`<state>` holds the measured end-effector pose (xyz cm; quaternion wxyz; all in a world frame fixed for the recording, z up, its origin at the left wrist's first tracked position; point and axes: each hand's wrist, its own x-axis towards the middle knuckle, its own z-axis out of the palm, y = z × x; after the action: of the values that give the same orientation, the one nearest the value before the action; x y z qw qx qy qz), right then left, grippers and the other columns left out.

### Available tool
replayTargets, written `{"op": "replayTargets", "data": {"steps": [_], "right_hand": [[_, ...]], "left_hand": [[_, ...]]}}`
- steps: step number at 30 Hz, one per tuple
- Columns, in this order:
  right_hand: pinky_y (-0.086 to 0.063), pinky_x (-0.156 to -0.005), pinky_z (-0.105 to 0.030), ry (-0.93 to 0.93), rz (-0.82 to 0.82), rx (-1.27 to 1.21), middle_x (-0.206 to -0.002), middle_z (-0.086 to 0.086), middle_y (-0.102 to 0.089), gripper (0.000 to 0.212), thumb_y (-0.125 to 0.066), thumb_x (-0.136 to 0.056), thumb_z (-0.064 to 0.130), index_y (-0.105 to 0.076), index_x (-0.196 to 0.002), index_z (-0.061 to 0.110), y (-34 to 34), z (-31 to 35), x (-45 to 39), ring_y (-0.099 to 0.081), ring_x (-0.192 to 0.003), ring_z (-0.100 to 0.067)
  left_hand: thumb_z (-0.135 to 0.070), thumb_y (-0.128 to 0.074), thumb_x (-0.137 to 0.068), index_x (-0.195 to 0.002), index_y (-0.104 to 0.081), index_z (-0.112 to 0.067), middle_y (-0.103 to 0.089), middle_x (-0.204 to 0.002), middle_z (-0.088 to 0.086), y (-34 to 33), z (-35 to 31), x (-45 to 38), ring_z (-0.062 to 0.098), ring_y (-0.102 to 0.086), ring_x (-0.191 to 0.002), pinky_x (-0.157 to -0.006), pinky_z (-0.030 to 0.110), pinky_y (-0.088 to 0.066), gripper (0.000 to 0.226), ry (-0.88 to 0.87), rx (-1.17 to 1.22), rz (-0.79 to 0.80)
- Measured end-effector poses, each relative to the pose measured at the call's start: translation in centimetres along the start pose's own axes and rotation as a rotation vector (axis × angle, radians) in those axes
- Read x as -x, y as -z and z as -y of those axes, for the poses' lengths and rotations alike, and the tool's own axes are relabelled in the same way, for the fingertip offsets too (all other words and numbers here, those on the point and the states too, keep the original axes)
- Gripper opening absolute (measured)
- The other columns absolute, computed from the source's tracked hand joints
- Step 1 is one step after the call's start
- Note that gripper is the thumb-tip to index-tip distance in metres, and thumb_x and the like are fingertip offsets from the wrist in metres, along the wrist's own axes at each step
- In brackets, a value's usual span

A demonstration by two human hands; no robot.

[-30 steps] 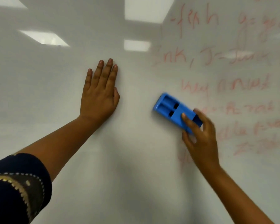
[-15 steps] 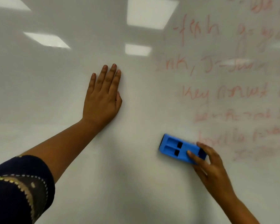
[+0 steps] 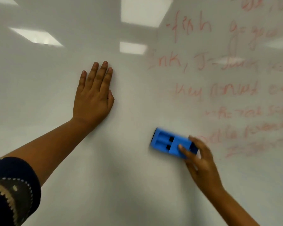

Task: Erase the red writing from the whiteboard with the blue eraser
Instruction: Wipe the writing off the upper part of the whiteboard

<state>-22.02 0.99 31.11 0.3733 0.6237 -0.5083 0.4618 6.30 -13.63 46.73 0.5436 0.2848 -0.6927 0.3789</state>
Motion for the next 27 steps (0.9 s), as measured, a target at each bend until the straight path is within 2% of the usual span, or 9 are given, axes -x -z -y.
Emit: {"op": "replayTargets", "data": {"steps": [2,4,6,10,14,18,21,24,27], "right_hand": [[-0.029,-0.106,-0.016,0.11,0.068,0.032,-0.133,0.006,-0.045,0.028,-0.05,-0.094,0.035,-0.053,-0.121,0.039,-0.9,0.4,2.7,-0.044,-0.122,-0.017],[-0.033,-0.108,-0.024,0.245,0.135,0.098,-0.133,-0.004,-0.042,0.029,-0.038,-0.099,0.034,-0.049,-0.126,0.032,-1.0,0.1,3.8,-0.042,-0.123,-0.021],[-0.035,-0.106,-0.032,0.289,0.138,0.132,-0.134,-0.007,-0.041,0.033,-0.044,-0.096,0.032,-0.046,-0.129,0.032,-0.6,-0.5,2.9,-0.041,-0.125,-0.022],[-0.037,-0.098,-0.038,0.266,0.055,0.153,-0.132,-0.015,-0.046,0.044,-0.059,-0.082,0.019,-0.052,-0.125,0.026,1.0,-0.2,-3.9,-0.046,-0.121,-0.032],[-0.036,-0.098,-0.04,0.146,-0.01,0.125,-0.131,-0.025,-0.047,0.057,-0.071,-0.072,-0.007,-0.057,-0.124,0.014,3.5,-0.1,-12.5,-0.047,-0.118,-0.043],[-0.032,-0.108,-0.03,-0.019,-0.158,0.046,-0.143,-0.016,-0.034,0.055,-0.062,-0.085,0.003,-0.046,-0.135,0.022,5.2,-0.4,-18.9,-0.036,-0.13,-0.029],[-0.031,-0.11,-0.03,-0.121,-0.275,0.012,-0.145,-0.009,-0.032,0.055,-0.058,-0.089,0.008,-0.04,-0.138,0.027,4.7,0.7,-21.2,-0.032,-0.132,-0.022],[-0.029,-0.105,-0.023,-0.07,-0.261,0.002,-0.144,-0.009,-0.033,0.059,-0.059,-0.088,0.008,-0.038,-0.139,0.03,3.0,3.4,-20.2,-0.033,-0.13,-0.022],[-0.042,-0.093,-0.034,0.01,-0.187,0.094,-0.141,-0.016,-0.038,0.064,-0.065,-0.084,0.01,-0.039,-0.138,0.031,0.6,6.1,-16.5,-0.04,-0.126,-0.03]], "left_hand": [[-0.022,-0.028,-0.092,-0.145,-0.026,-0.004,-0.024,-0.152,0.015,0.0,0.0,-0.1,0.029,-0.017,-0.141,-0.115,0.041,-0.006,0.055,0.0,0.002,0.001],[-0.023,-0.027,-0.092,-0.145,-0.025,-0.004,-0.024,-0.152,0.014,-0.1,0.1,0.0,0.028,-0.016,-0.141,-0.115,0.039,-0.004,0.056,0.0,0.003,0.0],[-0.024,-0.027,-0.092,-0.145,-0.026,-0.004,-0.025,-0.152,0.014,-0.2,0.1,0.1,0.029,-0.017,-0.141,-0.115,0.037,-0.002,0.056,-0.004,0.004,-0.004],[-0.023,-0.028,-0.092,-0.144,-0.027,-0.005,-0.026,-0.151,0.014,-0.3,0.2,0.0,0.029,-0.019,-0.141,-0.115,0.038,-0.004,0.055,-0.012,-0.004,-0.025],[-0.023,-0.028,-0.092,-0.144,-0.027,-0.004,-0.027,-0.151,0.014,-0.2,0.1,0.0,0.028,-0.019,-0.141,-0.115,0.04,-0.006,0.055,-0.009,-0.012,-0.021],[-0.022,-0.029,-0.092,-0.143,-0.029,-0.004,-0.028,-0.151,0.014,-0.1,0.0,0.0,0.029,-0.021,-0.14,-0.114,0.042,-0.009,0.055,-0.003,-0.015,-0.011],[-0.022,-0.029,-0.091,-0.143,-0.03,-0.004,-0.029,-0.15,0.014,-0.1,0.0,0.0,0.029,-0.022,-0.14,-0.114,0.043,-0.011,0.055,0.003,-0.017,-0.013],[-0.022,-0.028,-0.091,-0.143,-0.031,-0.004,-0.029,-0.15,0.014,-0.1,0.0,0.0,0.029,-0.022,-0.14,-0.114,0.044,-0.013,0.055,0.004,-0.015,-0.018],[-0.021,-0.028,-0.091,-0.143,-0.03,-0.005,-0.029,-0.15,0.013,-0.3,0.2,0.1,0.028,-0.022,-0.14,-0.114,0.045,-0.014,0.055,-0.002,-0.011,-0.024]]}}
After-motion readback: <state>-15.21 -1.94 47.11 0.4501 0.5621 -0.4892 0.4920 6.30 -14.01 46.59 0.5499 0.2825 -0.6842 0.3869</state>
